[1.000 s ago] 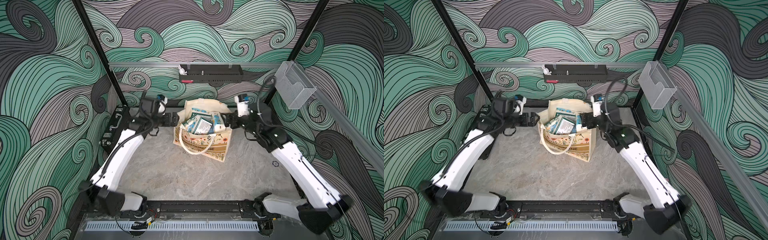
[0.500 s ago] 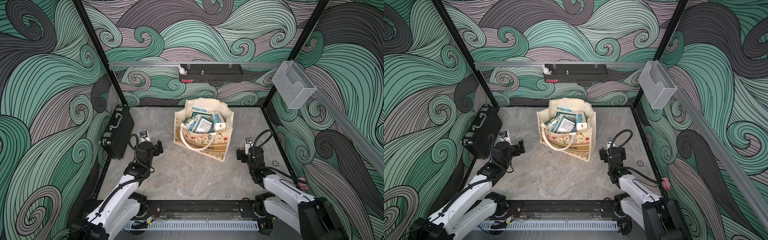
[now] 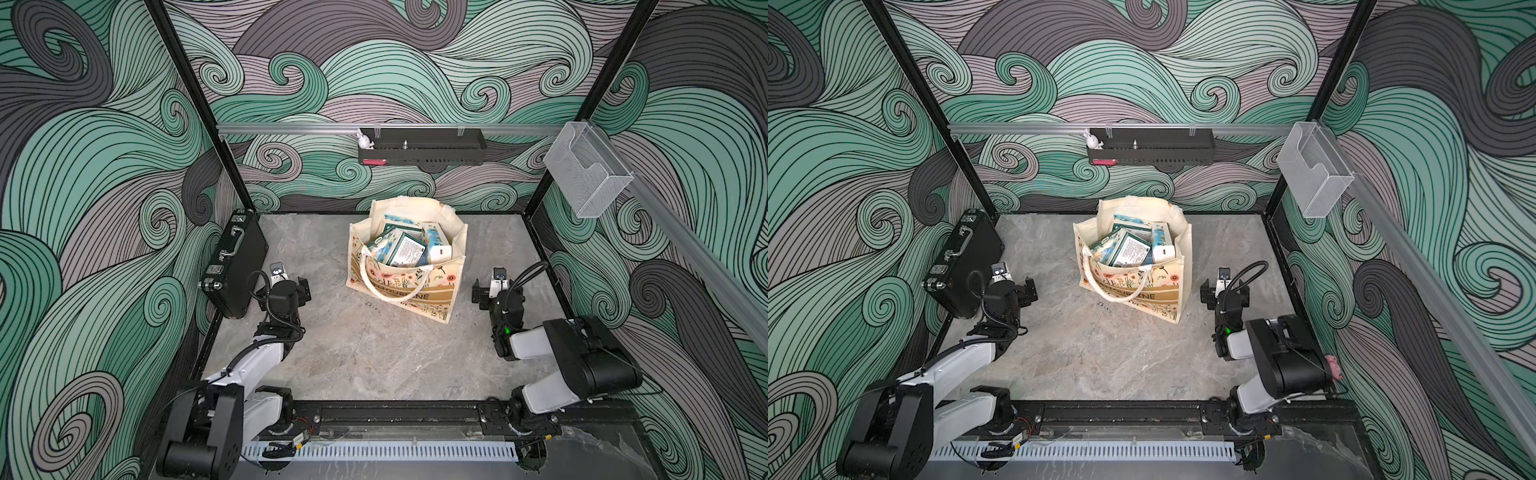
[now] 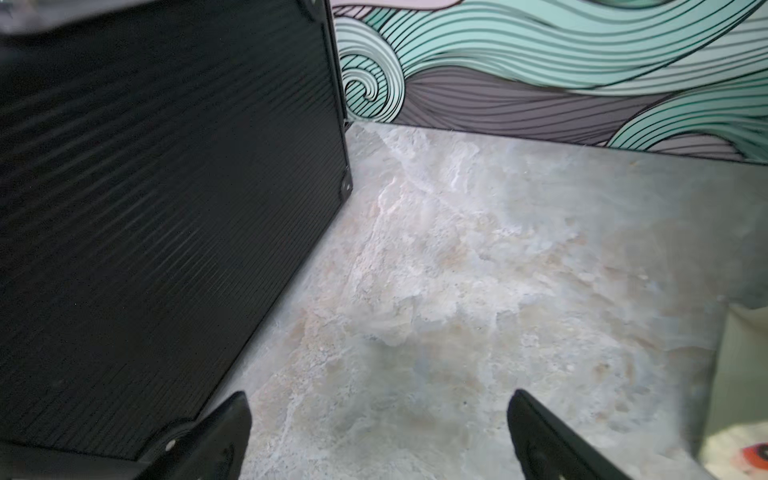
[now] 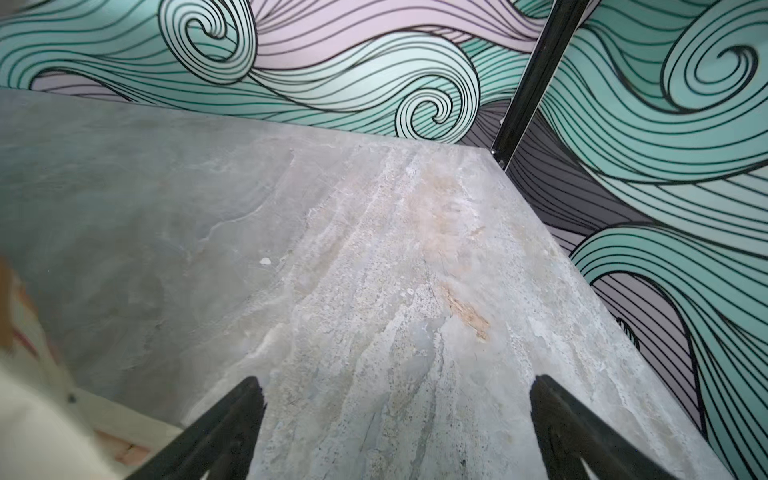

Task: Put tissues into the canvas bag
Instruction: Reset both arms

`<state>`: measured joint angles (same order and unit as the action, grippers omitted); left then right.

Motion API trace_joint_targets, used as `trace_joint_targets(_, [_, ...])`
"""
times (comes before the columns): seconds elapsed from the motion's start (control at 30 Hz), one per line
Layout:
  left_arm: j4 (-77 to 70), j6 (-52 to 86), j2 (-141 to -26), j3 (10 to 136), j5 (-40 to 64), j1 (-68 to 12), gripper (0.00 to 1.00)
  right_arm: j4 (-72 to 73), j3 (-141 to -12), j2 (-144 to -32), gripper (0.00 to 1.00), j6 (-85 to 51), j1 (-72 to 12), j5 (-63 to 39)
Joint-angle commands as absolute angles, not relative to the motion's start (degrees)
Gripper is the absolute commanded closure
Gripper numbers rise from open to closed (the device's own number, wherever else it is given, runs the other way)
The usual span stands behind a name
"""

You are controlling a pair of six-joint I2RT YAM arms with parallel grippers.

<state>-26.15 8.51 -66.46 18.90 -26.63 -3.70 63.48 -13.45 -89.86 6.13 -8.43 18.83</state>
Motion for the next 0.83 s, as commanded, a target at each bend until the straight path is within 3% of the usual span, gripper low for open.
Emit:
trace_joint_targets(0.0, [-35.8,11.5,-70.1,18.1,-22.8,-0.4,0.01,59.0,-17.9,-88.0,0.0,3.8,-7.7,17.7])
trace_joint_targets(0.13, [-36.5,6.6,-73.3,20.6,-16.6,0.9,0.01,50.0,-22.3,-87.9,0.0,0.7,-3.9,12.6])
trace_joint_targets(0.3, [-56.5,-1.5,-89.1,19.1,-4.7,1.5,0.01,50.8,-22.0,-88.1,0.0,0.8,-3.9,12.5])
trace_joint_targets(0.37, [-50.5,-2.4,-89.7,22.5,-2.4,1.5,0.01,51.0,-22.0,-88.2,0.0,0.9,-4.0,12.6])
trace_joint_targets(0.43, [-34.9,1.5,-87.2,28.2,-5.6,2.1,0.01,50.9,-22.1,-88.1,0.0,0.9,-4.0,12.6])
trace_joint_targets(0.5, [-43.1,0.8,-89.2,25.9,-0.1,4.4,0.01,50.8,-22.1,-88.1,0.0,0.9,-4.0,12.6])
trace_joint_targets(0.6, [-35.3,2.2,-87.3,28.1,-0.4,4.4,0.01,49.6,-23.0,-88.6,0.0,0.6,-3.5,11.7])
trace_joint_targets(0.8, [-38.6,1.5,-88.0,27.1,-0.6,4.3,0.01,50.8,-22.1,-88.1,0.0,0.5,-3.5,12.6])
